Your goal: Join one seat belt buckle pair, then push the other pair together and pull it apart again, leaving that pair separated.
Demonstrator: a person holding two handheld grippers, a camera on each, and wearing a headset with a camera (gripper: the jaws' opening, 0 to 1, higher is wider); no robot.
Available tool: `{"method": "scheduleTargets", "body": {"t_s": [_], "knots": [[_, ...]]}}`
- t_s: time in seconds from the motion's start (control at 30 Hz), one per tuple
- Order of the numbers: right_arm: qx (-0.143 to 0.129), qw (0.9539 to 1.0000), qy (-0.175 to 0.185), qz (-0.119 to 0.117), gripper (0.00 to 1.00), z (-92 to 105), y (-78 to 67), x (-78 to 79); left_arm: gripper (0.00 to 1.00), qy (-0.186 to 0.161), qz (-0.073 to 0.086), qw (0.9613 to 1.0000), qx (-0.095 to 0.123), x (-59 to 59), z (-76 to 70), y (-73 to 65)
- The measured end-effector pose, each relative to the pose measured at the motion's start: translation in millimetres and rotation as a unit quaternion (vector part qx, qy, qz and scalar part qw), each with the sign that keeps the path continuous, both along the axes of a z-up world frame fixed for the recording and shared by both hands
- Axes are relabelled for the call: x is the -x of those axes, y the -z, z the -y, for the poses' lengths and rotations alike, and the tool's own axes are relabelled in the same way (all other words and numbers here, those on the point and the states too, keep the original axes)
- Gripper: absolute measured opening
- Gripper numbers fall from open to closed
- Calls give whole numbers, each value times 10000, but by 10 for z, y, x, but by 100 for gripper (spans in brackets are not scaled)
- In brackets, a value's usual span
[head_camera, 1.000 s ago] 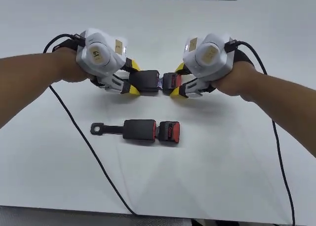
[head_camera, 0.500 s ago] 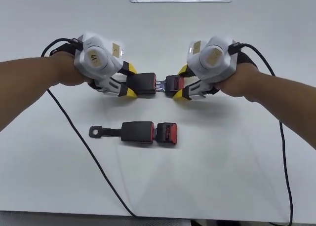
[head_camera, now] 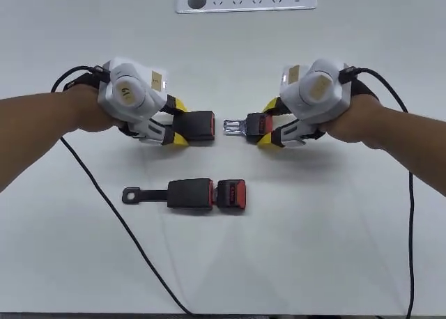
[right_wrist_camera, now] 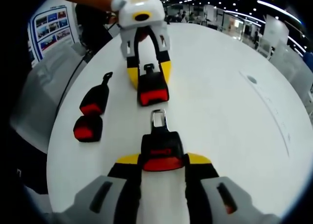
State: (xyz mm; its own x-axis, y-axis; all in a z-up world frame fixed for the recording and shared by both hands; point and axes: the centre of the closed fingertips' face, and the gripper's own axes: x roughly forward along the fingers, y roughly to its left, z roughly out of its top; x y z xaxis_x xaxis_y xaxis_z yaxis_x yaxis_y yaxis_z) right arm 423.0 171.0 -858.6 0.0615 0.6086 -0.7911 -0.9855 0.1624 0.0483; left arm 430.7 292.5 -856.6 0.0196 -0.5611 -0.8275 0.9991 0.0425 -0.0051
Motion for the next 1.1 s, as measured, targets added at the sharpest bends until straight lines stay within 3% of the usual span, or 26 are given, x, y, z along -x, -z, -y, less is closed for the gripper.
{"method": "scheduleTargets", "body": {"t_s": [0.63,1.1], "knots": [[14,9999,121,66,34,508,88,42,33,-30,-14,10000,-25,2,-14,6],[66,10000,51,27,35,776,36,145,33,-42,-46,10000,25,4,-27,3]]}}
